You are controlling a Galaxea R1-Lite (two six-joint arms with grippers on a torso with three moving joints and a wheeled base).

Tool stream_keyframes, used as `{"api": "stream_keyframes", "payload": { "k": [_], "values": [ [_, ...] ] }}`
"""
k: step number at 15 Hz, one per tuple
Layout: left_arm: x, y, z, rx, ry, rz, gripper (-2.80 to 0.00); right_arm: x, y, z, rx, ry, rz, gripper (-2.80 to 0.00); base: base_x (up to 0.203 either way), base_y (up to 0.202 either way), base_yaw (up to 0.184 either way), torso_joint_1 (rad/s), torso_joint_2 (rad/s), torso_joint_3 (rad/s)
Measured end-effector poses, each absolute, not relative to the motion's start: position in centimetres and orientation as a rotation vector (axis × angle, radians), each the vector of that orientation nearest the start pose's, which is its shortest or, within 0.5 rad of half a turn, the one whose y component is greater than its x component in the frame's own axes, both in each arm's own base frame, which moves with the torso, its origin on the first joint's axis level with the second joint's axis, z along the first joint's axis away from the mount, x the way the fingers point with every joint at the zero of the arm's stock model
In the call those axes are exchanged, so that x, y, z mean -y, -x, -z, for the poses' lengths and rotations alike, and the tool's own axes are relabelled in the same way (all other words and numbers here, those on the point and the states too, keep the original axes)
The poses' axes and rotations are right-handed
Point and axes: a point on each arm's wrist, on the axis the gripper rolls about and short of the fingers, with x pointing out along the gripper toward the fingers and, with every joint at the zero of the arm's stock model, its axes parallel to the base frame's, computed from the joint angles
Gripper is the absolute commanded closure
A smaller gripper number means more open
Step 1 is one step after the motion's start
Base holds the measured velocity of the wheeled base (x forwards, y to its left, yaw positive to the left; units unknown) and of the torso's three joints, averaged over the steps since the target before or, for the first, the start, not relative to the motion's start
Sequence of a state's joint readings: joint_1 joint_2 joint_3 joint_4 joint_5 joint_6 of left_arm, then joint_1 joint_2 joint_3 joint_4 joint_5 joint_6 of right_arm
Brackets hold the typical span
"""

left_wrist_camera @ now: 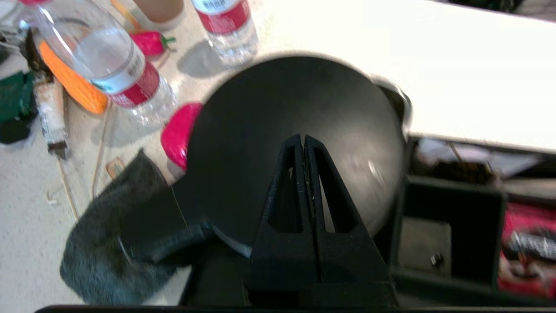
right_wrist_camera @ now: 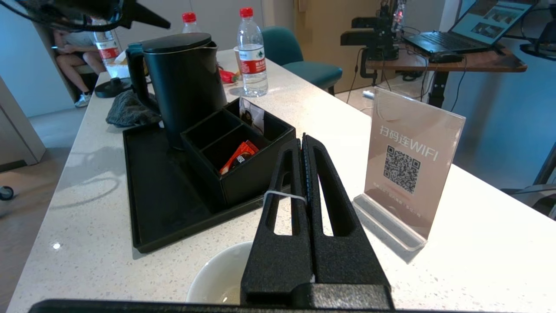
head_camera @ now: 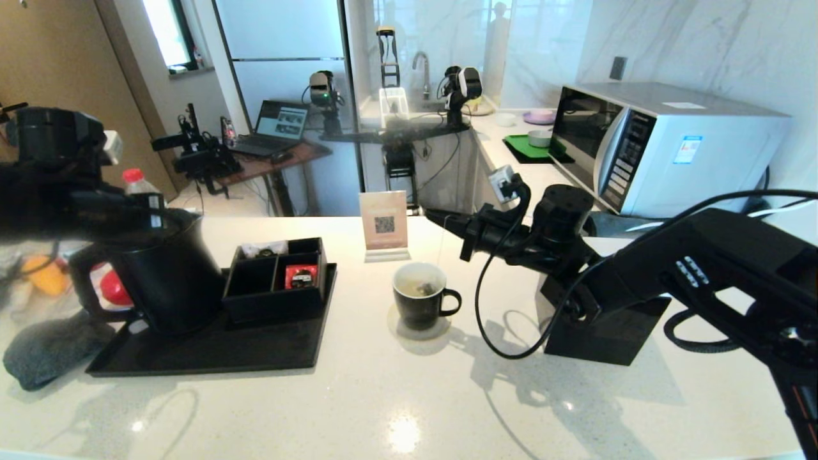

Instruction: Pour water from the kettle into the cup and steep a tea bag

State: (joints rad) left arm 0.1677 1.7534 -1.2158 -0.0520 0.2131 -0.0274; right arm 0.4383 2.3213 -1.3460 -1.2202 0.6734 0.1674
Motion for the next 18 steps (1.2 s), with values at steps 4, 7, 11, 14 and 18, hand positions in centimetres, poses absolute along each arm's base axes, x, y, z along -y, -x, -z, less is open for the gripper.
{"api": "stream_keyframes", "payload": {
  "k": [4,7,11,14,18],
  "values": [
    [-4.9,-29.8,-21.7,-0.514,0.01,-0.361,0.0,-20.6,-40.4,-13.0,0.152,-0.11,-1.125,0.0,0.0,0.0,0.0,0.0,0.0,0.0],
    [-4.3,-27.6,-21.1,-0.536,0.007,-0.35,0.0,-20.5,-40.3,-12.5,0.145,-0.11,-1.124,0.0,0.0,0.0,0.0,0.0,0.0,0.0],
    [-3.2,-24.6,-19.9,-0.578,-0.003,-0.325,0.0,-20.6,-40.4,-12.1,0.139,-0.11,-1.125,0.0,0.0,0.0,0.0,0.0,0.0,0.0],
    [-2.8,-23.2,-19.8,-0.573,-0.005,-0.314,0.0,-20.7,-40.6,-12.4,0.154,-0.109,-1.125,0.0,0.0,0.0,0.0,0.0,0.0,0.0],
    [-2.2,-22.2,-20.3,-0.548,-0.007,-0.297,0.0,-20.9,-41.1,-14.3,0.203,-0.106,-1.126,0.0,0.0,0.0,0.0,0.0,0.0,0.0]
  ]
}}
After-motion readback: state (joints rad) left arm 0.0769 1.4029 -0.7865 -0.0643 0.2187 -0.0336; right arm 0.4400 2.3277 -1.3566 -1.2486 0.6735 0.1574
